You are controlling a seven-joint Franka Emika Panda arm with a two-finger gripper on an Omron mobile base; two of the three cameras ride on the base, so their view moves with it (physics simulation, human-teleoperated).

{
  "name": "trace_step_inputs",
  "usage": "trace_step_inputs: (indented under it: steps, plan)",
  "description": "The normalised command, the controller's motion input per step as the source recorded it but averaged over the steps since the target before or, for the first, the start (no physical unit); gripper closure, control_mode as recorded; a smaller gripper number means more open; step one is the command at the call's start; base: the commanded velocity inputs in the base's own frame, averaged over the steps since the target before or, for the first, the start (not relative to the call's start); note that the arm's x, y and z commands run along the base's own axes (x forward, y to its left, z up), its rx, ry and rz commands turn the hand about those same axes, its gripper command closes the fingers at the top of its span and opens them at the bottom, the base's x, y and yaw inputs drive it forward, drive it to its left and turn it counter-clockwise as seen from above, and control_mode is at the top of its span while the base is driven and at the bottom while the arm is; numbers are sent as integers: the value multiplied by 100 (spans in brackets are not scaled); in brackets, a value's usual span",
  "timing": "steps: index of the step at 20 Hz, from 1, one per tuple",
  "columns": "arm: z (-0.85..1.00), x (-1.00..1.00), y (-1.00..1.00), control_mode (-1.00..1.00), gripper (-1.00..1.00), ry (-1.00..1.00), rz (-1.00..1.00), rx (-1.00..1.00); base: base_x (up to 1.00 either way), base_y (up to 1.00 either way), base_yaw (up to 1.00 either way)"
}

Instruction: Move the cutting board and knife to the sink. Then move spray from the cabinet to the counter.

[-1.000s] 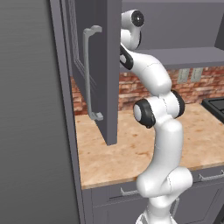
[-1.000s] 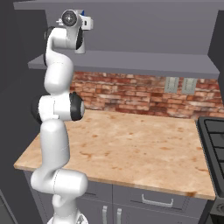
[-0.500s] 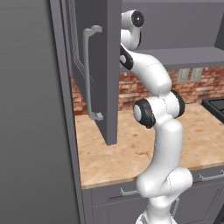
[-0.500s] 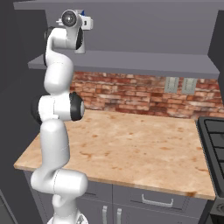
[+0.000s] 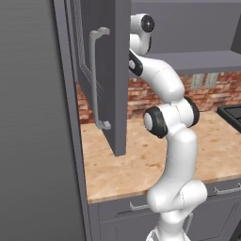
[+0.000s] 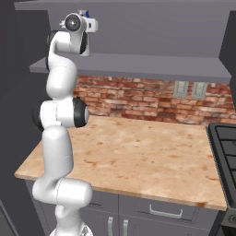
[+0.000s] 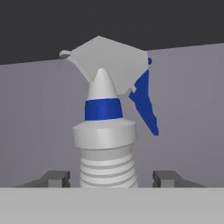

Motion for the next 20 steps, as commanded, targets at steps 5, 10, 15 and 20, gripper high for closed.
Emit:
trace_step_inputs:
  steps: [5,10,15,20]
  plan:
    - [0,0,0,-100,100,-9,0,0,0,0,0]
    - [0,-3,0,-100,100,-6,0,0,0,0,0]
    - [0,-8,0,-100,100,-1,0,0,0,0,0]
    - [4,-8,0,-100,100,0,0,0,0,0,0]
